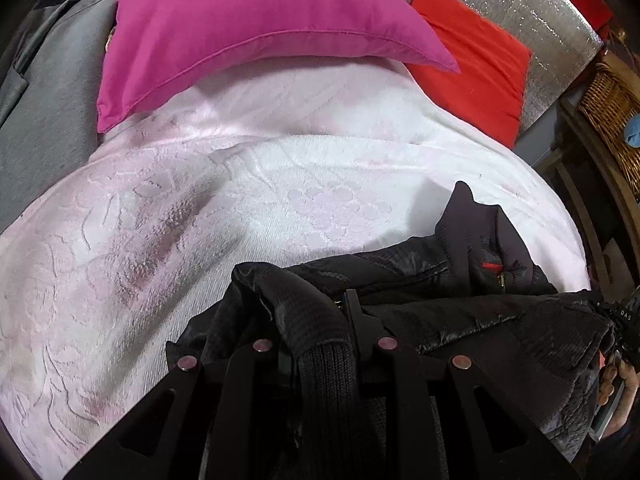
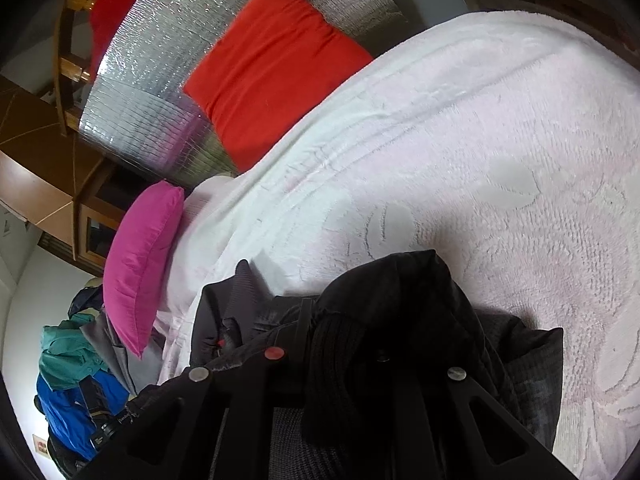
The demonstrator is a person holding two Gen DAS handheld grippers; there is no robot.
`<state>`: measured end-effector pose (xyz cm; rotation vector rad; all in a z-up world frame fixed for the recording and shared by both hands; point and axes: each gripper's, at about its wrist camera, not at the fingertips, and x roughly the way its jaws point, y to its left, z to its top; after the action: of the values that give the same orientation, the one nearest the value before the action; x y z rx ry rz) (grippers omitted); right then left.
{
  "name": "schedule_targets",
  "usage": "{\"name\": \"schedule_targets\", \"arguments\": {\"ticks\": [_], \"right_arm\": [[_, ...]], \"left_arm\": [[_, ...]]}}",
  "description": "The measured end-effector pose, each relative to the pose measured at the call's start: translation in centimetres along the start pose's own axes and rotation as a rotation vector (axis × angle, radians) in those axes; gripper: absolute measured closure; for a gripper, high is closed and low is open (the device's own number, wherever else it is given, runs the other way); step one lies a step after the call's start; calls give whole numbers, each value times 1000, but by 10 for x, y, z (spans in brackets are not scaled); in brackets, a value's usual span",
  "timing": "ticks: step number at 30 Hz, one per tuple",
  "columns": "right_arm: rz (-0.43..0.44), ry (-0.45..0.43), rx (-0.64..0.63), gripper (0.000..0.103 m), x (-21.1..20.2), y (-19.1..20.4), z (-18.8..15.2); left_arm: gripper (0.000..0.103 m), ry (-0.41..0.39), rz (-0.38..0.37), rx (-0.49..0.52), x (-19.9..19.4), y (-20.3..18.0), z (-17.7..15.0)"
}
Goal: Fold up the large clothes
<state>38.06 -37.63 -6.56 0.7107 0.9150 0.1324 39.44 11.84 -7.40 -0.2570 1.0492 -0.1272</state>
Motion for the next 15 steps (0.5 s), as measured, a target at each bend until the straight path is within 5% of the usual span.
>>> {"name": "schedule_targets", "arguments": {"ticks": [15], "right_arm": [[-39,34,-7,91,10,-1,1]], "left_arm": [[83,-1,24,19,12,-1,-1]]}}
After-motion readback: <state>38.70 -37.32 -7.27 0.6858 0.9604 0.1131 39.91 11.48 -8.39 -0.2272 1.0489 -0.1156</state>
